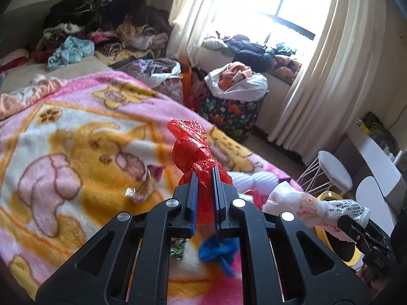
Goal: Collect trash
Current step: 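Carry both items over the yellow bin and open both tools to drop them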
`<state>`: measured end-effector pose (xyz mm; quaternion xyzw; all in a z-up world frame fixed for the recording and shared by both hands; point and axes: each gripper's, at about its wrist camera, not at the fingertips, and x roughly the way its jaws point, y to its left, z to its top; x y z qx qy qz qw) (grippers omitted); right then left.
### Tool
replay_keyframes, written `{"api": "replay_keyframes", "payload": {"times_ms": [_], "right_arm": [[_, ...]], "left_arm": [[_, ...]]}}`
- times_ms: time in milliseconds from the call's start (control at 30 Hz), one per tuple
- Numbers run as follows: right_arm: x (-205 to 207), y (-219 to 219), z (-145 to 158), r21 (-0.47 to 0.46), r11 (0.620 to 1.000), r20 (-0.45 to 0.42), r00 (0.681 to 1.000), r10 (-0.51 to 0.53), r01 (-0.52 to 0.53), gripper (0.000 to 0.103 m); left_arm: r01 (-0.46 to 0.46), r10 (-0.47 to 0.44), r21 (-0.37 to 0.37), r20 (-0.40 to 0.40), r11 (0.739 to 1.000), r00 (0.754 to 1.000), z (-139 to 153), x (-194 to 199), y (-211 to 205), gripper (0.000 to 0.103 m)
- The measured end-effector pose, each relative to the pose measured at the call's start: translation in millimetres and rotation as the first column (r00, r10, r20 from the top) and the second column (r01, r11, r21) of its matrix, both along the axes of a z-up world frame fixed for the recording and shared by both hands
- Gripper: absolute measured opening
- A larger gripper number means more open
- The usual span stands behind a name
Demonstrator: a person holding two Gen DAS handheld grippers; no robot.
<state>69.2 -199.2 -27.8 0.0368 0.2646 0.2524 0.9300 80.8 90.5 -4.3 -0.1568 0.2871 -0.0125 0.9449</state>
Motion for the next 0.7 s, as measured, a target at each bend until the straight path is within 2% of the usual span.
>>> {"api": "replay_keyframes", "payload": {"times_ms": [333, 700], "right_arm": [[-2, -43, 13, 0.073, 0.993, 0.032, 0.995, -0.097, 0.094, 0.052], [-2, -81, 6, 0.083, 0.973, 0.023, 0.976, -0.216, 0.214, 0.052]], "left_arm": [[0.068, -0.069, 0.009, 0.053, 0.998, 0.996, 20, -5, -27, 0.006], [0.160, -0.160, 0.010, 0.056, 0.987, 0.985, 19, -3, -64, 0.006]]}}
